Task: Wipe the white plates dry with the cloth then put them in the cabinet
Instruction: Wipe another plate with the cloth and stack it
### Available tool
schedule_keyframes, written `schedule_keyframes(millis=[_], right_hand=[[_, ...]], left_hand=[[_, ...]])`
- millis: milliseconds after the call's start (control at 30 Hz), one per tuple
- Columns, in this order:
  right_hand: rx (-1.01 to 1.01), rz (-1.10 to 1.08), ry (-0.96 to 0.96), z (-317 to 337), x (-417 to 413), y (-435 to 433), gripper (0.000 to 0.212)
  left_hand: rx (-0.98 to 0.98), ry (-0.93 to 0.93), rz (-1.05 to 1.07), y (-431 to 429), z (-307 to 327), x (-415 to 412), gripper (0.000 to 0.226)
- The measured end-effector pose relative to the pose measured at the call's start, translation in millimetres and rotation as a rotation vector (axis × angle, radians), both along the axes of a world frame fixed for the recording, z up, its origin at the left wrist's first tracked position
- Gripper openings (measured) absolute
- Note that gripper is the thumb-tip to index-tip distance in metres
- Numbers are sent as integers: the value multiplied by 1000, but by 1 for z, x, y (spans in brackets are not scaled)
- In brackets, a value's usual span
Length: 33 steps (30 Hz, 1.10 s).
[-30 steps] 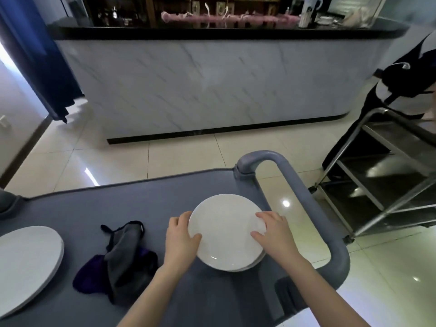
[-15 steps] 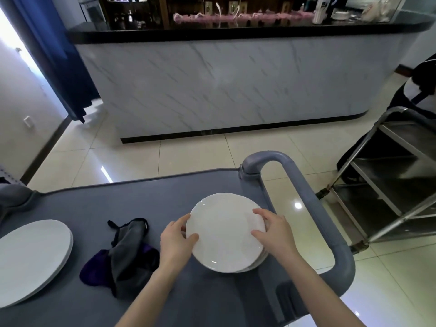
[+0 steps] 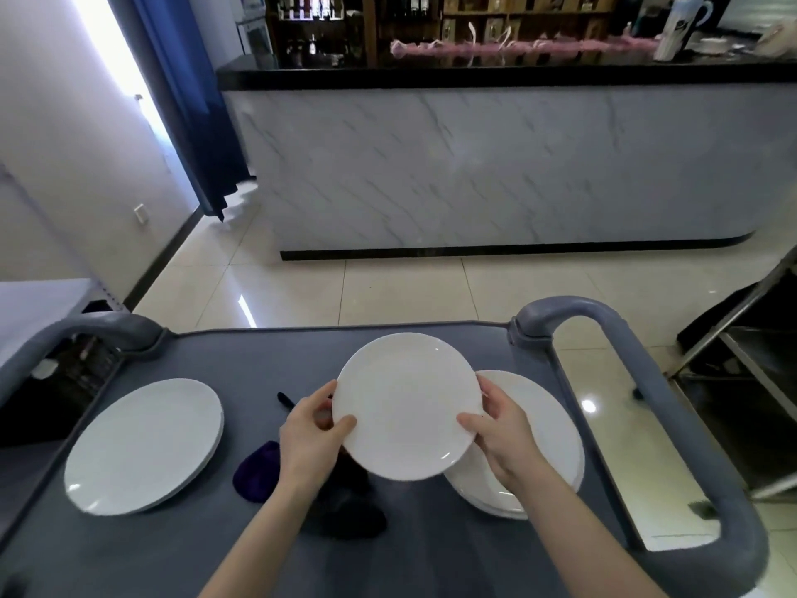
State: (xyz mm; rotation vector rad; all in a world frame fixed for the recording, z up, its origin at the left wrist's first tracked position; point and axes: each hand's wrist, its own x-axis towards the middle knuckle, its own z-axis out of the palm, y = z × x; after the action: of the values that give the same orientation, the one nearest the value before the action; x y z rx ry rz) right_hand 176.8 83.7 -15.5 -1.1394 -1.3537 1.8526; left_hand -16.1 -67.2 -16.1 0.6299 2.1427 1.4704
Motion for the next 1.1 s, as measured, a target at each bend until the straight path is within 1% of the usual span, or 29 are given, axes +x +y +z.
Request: schedule_keyframes(millis=[67,200,333,433,500,567,667,733,833,967,1033,1100], right_hand=[[-77,22,27,1,-14,-8,44],[-126,66,-5,0,-37,-24,41],[-163,17,10,-2,-54,-31,40],[-166,-21,7,-1,-57,-32,39],[-167,-53,-9,-2,-55,-31,37],[-171,-92,-19,-5,-52,-31,37],[-178,-143,-43,-9,-49,-35,39],[-187,-169,-53,-11,-48,-38,41],[-210,-205,-65,-13,-47,-42,44],[-214,-196,-75,-11,-43,-45,44],[-208,-181,-70,-10,-43,-43,43],[-208,-161,-69,-9,-43,-41,43]], left_hand=[[12,7,2,-9,3,-14,52],[-15,55,-24,-24,5,-42,51],[30,-14,-76,-35,-1,-65,46],[51,-46,-102,-42,-14,-80,34],[-54,2,-94,-47,-29,-88,32],[-205,65,-127,-52,-41,-93,39],[-358,144,-295,-52,-51,-95,58],[-427,184,-400,-49,-54,-95,62],[-468,199,-427,-46,-59,-98,50],[-503,210,-386,-44,-61,-101,22],[-467,235,-346,-44,-59,-103,19],[-390,190,-263,-46,-49,-107,22]])
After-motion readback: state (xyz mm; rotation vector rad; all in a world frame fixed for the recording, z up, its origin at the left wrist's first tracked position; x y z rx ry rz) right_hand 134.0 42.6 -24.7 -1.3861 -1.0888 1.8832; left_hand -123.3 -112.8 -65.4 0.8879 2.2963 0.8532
